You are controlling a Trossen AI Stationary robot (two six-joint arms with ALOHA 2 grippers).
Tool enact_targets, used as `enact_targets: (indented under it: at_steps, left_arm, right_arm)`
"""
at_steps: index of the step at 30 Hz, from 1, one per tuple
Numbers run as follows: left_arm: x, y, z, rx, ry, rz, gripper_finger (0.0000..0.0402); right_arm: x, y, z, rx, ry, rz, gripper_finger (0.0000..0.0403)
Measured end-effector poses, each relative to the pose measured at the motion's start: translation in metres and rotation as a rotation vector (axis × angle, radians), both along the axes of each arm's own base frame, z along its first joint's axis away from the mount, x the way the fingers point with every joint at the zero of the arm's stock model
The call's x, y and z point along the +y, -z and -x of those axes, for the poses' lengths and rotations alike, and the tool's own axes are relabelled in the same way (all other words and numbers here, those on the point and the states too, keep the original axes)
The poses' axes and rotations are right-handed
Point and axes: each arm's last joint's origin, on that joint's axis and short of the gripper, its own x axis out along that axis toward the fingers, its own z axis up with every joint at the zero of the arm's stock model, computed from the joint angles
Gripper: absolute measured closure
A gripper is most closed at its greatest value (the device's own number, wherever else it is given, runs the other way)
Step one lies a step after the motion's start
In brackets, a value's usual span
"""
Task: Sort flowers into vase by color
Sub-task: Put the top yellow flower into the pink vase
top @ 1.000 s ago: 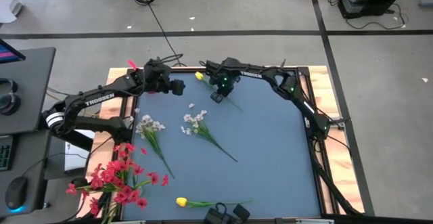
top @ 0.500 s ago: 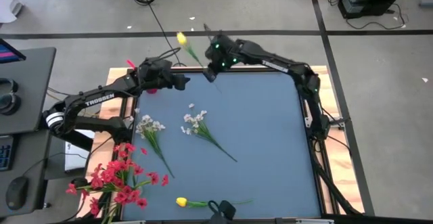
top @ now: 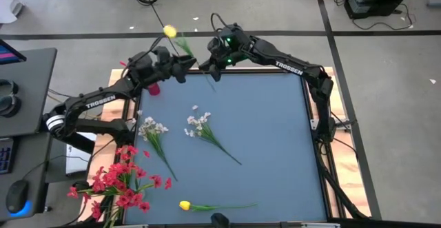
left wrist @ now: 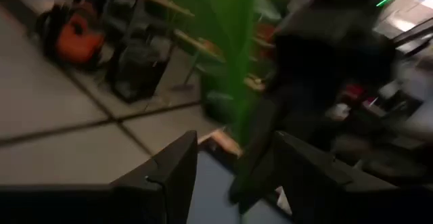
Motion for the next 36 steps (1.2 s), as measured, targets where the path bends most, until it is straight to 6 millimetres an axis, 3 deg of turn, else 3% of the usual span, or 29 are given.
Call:
enact_targets:
  at_steps: [10, 19, 24, 29, 36]
  left_arm:
    - [0.001, -0.004, 0.002, -0.028, -0.008, -0.027, 0.0246]
    - [0.002, -0.005, 0.003, 0.008, 0.006, -0.099, 0.0386]
    - [-0.004, -0.009, 0.011, 0.106, -0.035, -0.248, 0.0390]
    - [-0.012, -0.011, 0.035, 0.227, -0.181, -0.233, 0.0392]
    - [-0.029, -0.015, 0.073, 0.377, -0.476, -0.199, 0.0394]
  right_arm:
    - [0.001, 0.001, 0.000, -0.002, -0.029, 0.017, 0.0403]
    - [0.002, 0.003, 0.001, 0.019, -0.052, 0.021, 0.0390]
    - [0.000, 0.009, 0.006, 0.098, -0.023, -0.016, 0.0328]
    - [-0.007, 0.020, 0.019, 0.240, 0.041, -0.058, 0.0268]
    - [-0.012, 0.023, 0.026, 0.299, 0.100, -0.049, 0.0238]
